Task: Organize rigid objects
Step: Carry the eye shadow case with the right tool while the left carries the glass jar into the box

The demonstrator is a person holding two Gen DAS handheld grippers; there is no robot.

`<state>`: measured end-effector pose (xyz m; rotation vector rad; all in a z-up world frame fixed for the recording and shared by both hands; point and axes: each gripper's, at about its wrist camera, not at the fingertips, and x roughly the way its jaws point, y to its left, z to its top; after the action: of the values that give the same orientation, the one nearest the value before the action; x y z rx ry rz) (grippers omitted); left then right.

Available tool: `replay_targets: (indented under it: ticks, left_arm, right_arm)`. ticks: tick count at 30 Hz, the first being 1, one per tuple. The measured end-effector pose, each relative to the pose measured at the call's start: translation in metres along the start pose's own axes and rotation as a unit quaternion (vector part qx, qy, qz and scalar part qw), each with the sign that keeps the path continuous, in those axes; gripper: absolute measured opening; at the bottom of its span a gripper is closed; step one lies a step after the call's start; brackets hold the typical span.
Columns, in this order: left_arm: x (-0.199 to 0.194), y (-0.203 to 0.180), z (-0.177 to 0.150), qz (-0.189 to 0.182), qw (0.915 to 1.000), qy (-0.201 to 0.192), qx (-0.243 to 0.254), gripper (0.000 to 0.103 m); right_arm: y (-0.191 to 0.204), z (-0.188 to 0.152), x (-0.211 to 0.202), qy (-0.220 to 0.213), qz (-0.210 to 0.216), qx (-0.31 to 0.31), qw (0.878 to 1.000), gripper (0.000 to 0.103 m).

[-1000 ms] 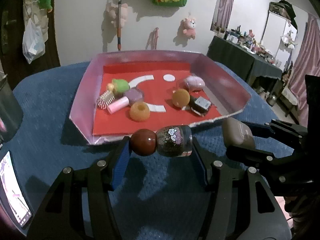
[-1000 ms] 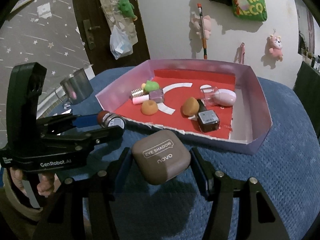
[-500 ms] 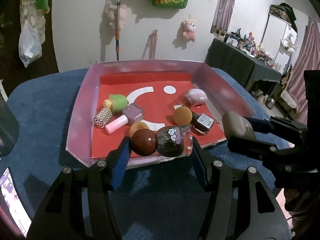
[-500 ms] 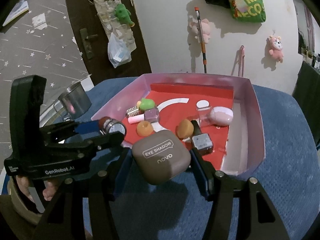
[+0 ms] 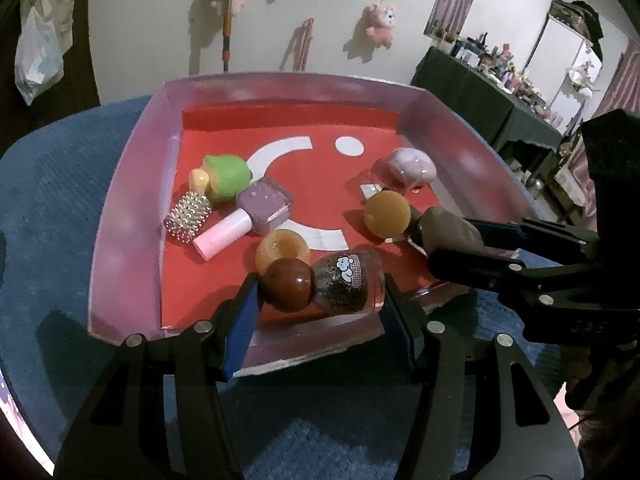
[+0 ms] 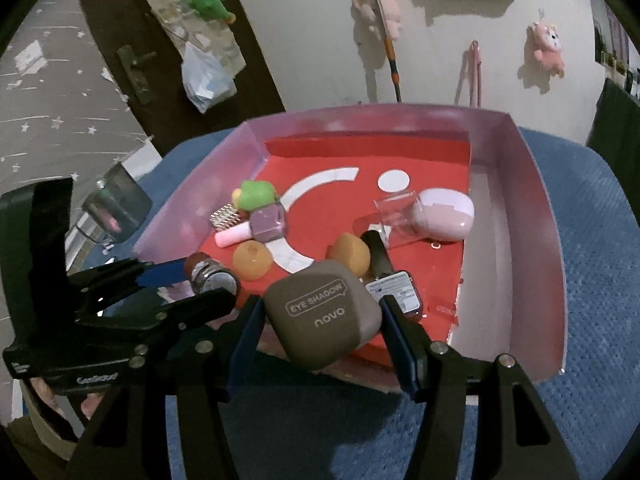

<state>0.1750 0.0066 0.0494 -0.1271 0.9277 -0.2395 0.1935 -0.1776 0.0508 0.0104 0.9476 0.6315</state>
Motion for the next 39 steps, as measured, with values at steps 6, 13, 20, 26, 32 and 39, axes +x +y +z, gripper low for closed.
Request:
replay_targets:
  ticks: [6, 13, 20, 26, 32, 39]
  left_arm:
    - [0.016, 0.003, 0.000, 0.003, 0.9996, 0.026, 0.002, 0.056]
    - [0.024, 0.005, 0.003, 0.014, 0.9994, 0.031, 0.004, 0.056]
    - [0.028, 0.009, 0.007, 0.025, 0.9992, 0.029, 0.004, 0.056]
    - [0.033, 0.008, 0.011, 0.047, 0.9987, 0.020, 0.005, 0.056]
    - [0.037, 0.005, 0.011, 0.072, 0.9971, 0.013, 0.018, 0.056]
    - [0.037, 0.003, 0.010, 0.077, 0.9968, 0.011, 0.019, 0.056]
  right_arm:
    - [-0.003, 0.004, 0.017, 0.020, 0.003, 0.003, 1.000, 0.062]
    - [0.006, 0.010, 0.024, 0.036, 0.012, -0.009, 0.999, 0.062]
    - [0.001, 0.006, 0.033, 0.053, 0.008, -0.001, 0.999, 0.061]
    - [-0.008, 0.008, 0.032, 0.036, -0.043, -0.006, 0.998, 0.061]
    - [-0.012, 0.005, 0.039, 0.032, -0.090, -0.022, 0.995, 0.062]
    - [-0.006, 0.003, 0.044, 0.031, -0.109, -0.040, 0.993, 0.062]
